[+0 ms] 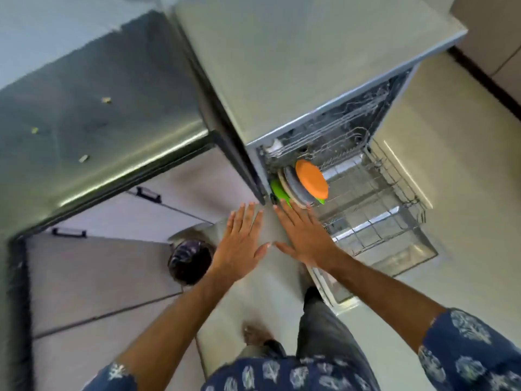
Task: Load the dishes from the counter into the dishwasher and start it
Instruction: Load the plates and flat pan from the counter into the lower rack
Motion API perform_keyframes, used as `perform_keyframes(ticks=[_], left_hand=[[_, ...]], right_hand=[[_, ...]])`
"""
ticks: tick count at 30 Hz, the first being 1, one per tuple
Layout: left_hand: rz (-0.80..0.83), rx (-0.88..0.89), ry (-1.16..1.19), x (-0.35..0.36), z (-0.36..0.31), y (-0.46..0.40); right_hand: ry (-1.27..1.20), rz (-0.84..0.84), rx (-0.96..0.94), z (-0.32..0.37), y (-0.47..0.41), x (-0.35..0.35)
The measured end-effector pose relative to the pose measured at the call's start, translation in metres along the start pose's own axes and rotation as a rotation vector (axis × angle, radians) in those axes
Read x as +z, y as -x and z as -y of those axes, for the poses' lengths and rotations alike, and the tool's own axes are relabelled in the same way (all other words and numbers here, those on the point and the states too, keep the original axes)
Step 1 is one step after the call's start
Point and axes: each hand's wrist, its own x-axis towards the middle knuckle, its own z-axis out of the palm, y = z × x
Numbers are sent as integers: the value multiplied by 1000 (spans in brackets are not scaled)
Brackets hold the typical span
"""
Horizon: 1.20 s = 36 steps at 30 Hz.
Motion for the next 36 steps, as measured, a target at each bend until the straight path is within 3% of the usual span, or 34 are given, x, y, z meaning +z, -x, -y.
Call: perform_keyframes(ticks=[11,18,25,31,36], left_hand=[[-320,-467,82,-27,165,243],[-370,-850,146,-24,271,357],[-298,-1061,231,20,335,395],[-255,-1125,343,50,390,387],[-261,-1131,273,70,398,380]], right_hand=[[279,-59,-442,249,-81,-46],[295,-12,-696,405,-150,-62],[243,93,-837,510,-246,-38],[120,177,-806,583,-344,-14],[-61,257,-531,635,-440,17]])
